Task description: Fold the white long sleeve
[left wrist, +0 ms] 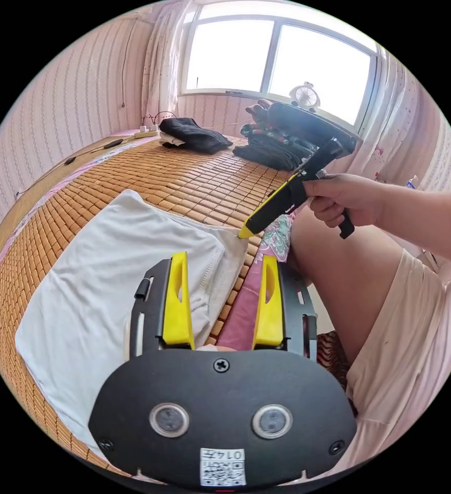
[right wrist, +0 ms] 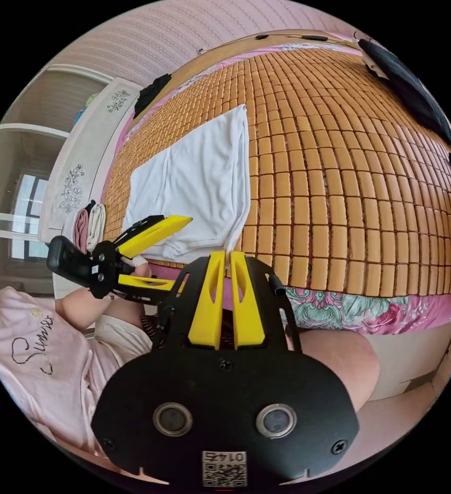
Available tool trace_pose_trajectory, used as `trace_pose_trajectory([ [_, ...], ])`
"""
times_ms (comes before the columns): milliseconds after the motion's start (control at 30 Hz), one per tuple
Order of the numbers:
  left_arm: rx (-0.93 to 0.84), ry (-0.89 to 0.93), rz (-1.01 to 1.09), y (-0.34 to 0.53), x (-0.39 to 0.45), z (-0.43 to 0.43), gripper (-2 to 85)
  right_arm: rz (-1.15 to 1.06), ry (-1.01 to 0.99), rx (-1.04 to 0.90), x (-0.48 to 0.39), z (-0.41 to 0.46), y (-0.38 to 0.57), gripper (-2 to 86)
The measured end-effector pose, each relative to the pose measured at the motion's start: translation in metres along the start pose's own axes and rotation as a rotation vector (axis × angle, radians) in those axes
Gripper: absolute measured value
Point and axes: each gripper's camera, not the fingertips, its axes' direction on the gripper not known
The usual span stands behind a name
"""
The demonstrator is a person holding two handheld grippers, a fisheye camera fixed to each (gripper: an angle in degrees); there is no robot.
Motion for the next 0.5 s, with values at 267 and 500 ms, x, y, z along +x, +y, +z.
trace_pose_trajectory([
  [267, -0.080, -0.013, -0.047, -0.030, -0.011, 0.016, 2.8, -0.093, -0.332, 0.156, 0.051, -0.054, 0.045, 2.5],
  [500, -0.060, 0.079, -0.006, -0.010, -0.001, -0.019, 1.5, 0.243, -0.527, 0.280, 0.146, -0.052, 0.075, 12.8],
])
